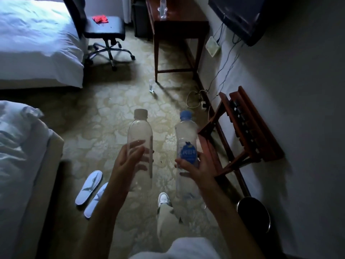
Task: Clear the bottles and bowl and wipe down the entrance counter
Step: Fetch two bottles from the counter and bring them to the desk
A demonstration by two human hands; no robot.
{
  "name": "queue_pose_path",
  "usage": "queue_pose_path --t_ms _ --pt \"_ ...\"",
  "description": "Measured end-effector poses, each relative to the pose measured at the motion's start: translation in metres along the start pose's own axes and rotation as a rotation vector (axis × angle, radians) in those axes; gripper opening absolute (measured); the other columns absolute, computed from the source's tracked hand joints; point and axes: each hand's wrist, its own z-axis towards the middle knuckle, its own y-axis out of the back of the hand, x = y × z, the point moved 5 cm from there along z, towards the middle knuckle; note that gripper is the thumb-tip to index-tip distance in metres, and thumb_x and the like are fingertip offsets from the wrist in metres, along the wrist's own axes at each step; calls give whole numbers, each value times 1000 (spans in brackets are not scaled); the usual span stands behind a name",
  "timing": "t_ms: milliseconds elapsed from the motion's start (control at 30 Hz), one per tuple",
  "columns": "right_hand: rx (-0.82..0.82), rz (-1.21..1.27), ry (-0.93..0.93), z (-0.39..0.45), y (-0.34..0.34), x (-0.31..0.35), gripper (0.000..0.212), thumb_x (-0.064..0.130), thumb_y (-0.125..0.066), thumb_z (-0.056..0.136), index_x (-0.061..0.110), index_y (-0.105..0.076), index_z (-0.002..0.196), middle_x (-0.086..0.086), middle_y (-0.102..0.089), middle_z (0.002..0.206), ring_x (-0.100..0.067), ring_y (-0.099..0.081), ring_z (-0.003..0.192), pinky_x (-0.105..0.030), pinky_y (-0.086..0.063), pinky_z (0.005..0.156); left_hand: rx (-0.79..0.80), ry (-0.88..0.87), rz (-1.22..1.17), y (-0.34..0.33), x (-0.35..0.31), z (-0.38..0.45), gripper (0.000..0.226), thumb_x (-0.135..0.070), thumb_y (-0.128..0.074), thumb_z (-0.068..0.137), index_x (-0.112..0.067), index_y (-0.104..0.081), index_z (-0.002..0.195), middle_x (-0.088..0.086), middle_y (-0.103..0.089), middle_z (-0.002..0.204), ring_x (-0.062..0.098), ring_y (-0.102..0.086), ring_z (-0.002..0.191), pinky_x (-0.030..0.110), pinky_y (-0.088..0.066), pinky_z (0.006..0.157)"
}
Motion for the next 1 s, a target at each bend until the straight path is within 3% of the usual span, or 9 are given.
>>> queue_pose_path --t_ms 167,300,367,467,600,733,867,1000 --pt "73 1 26 133 -38 74 81 39 -82 60 15 -43 127 -10 -65 119 -18 -71 97 -25 -57 70 -83 -14 28 21 -49 122 92 -74 -74 54 -17 -55 123 15 -68 109 25 -67 88 32 -52 68" --pt "176 -25 56 221 -78 133 62 25 -77 77 16 -42 128 -9 -64 121 -22 -67 106 -24 -57 73 -139 -7 3 53 -77 203 74 -62 -74 65 -19 -56 122 9 -70 105 22 -67 85 28 -54 65" --pt "203 -42 47 269 -98 147 64 29 -76 73 18 -42 127 -7 -64 121 -21 -68 105 -24 -57 73 -181 9 -13 76 -81 248 73 -59 -74 67 -18 -55 124 11 -69 105 24 -67 85 29 -54 64" --pt "217 -32 1 340 -133 155 62 31 -78 69 22 -45 121 -8 -66 118 -20 -70 101 -23 -56 70 -237 41 -50 111 -81 316 92 -70 -78 55 -14 -54 124 16 -68 107 23 -67 81 33 -52 64" --pt "185 -14 -27 438 -180 175 76 36 -83 65 18 -43 128 -3 -67 116 -17 -70 100 -25 -56 72 -240 32 -55 157 -95 429 103 -72 -77 56 -5 -50 130 18 -66 107 25 -66 83 36 -52 64" --pt "138 -39 3 535 -220 238 77 39 -80 67 18 -42 131 -2 -66 116 -15 -71 99 -26 -57 75 -218 28 -32 188 -147 549 98 -73 -76 53 -11 -51 125 14 -69 104 27 -67 83 38 -54 66" --pt "103 0 85 624 -244 312 70 34 -79 71 20 -42 129 -3 -66 117 -18 -69 103 -32 -57 82 -167 0 34 207 -204 651 88 -72 -74 59 -17 -54 125 13 -69 112 28 -69 90 39 -53 71" --pt "41 33 66 705 -255 339 65 33 -82 72 23 -44 124 -5 -68 116 -19 -70 102 -32 -56 81 -130 15 13 220 -228 749 91 -72 -76 55 -16 -56 124 16 -68 113 29 -67 90 37 -53 71"
